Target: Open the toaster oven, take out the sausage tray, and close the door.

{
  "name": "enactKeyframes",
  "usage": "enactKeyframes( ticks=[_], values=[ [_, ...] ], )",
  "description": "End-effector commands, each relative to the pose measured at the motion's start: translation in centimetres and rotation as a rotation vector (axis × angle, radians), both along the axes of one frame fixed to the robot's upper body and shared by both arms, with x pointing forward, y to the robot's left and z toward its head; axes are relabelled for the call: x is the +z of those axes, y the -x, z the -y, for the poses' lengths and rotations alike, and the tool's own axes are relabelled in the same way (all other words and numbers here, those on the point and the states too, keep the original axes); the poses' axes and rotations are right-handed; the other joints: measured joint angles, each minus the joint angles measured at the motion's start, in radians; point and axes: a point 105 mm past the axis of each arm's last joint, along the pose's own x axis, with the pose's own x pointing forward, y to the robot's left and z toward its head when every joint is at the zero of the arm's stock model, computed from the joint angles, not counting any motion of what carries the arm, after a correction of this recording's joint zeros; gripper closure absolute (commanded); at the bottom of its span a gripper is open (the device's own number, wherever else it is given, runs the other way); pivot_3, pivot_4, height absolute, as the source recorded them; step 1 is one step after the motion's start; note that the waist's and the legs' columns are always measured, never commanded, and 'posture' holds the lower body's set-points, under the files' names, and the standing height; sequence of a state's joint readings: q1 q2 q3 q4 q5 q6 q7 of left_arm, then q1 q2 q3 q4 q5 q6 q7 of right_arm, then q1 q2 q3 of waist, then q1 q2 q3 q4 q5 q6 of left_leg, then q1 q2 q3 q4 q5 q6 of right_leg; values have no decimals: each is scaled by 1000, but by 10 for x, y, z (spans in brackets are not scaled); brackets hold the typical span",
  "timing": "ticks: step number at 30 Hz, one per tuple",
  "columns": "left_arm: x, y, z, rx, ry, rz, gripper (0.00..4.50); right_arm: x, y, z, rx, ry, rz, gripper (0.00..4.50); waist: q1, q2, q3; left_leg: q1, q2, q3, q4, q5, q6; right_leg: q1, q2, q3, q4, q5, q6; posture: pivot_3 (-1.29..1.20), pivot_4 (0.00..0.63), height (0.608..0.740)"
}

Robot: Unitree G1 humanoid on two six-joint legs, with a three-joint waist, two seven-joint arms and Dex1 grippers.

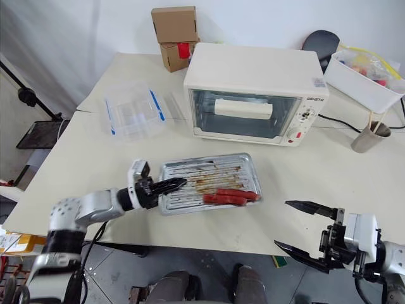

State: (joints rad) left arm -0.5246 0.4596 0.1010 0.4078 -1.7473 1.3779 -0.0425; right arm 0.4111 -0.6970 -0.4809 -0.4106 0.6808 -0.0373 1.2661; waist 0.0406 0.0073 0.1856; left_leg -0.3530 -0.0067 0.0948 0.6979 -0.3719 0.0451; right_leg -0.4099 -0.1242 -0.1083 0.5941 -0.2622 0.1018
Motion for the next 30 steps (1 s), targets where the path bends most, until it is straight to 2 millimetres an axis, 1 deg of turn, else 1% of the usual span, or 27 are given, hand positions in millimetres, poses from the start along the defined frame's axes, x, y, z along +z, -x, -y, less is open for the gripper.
enactKeyframes(
  ticks=[1, 5, 9, 12, 16, 19, 24, 27, 28, 29, 30],
  values=[
    [-6, -7, 14, -59, -16, -14, 4500, 9, 5, -2, -15, 8, 33, 50, 8, 0, 0, 0, 0, 0, 0, 0, 0, 0, 1, 0, 0, 0, 0, 0, 150, 740],
    [-9, -18, 28, -99, -71, 0, 4500, 12, 9, -3, -40, 12, 33, 50, 13, 0, 0, 0, 1, 1, 0, 0, 0, 0, 3, 1, -1, 1, 1, 0, 150, 740],
    [-11, -23, 39, -141, -116, 15, 4500, 12, 12, -4, -58, 14, 32, 50, 17, 1, -1, 0, 1, 1, 0, -1, -1, 1, 3, 2, -3, 1, 2, 0, 150, 740],
    [-12, -25, 43, -166, -145, 27, 4500, 11, 14, -5, -62, 17, 27, 50, 17, 1, -1, 1, 0, 1, 0, -1, -2, 1, -4, 1, -2, 1, 2, 0, 150, 740],
    [-15, -32, 42, -156, -182, 31, 3652, 12, 13, -6, -69, 21, 32, 0, 17, 1, -1, 0, 0, 1, 0, -1, -2, 1, -5, 1, -3, 1, 2, 0, 150, 740],
    [-15, -32, 40, -157, -181, 34, 2691, 13, 11, -6, -70, 22, 36, 0, 14, 1, -1, 0, 0, 1, 0, -1, -2, 1, -5, 1, -3, 1, 2, 0, 150, 740],
    [-14, -30, 31, -162, -199, 55, 1328, 12, 9, -7, -69, 18, 38, 0, 11, 1, -1, 0, 0, 1, 0, -1, -2, 0, -6, 1, -2, 1, 2, 0, 150, 740],
    [-8, -30, 15, -145, -234, 115, 333, 9, 8, -7, -62, 20, 29, 0, 7, 0, 0, 0, 1, 1, 0, -1, -2, 0, -6, 1, -2, 1, 2, 0, 150, 740],
    [-7, -30, 9, -139, -254, 143, 124, 8, 7, -7, -60, 21, 29, 0, 2, 0, 0, 0, 1, 0, -1, -1, -2, 0, -6, 1, -2, 1, 2, 0, 150, 740],
    [-6, -29, 6, -138, -266, 162, 24, 8, 7, -6, -59, 21, 29, 0, -4, 0, 0, 0, 1, 1, -1, -1, -2, -1, -5, 1, -2, 1, 2, 0, 150, 740],
    [-2, -25, -2, -143, -266, 176, 24, 8, 6, -6, -57, 21, 29, 0, -10, 0, 0, 0, 2, 1, -1, -1, -2, -1, -5, 1, -1, 1, 2, 0, 150, 740]
  ],
)
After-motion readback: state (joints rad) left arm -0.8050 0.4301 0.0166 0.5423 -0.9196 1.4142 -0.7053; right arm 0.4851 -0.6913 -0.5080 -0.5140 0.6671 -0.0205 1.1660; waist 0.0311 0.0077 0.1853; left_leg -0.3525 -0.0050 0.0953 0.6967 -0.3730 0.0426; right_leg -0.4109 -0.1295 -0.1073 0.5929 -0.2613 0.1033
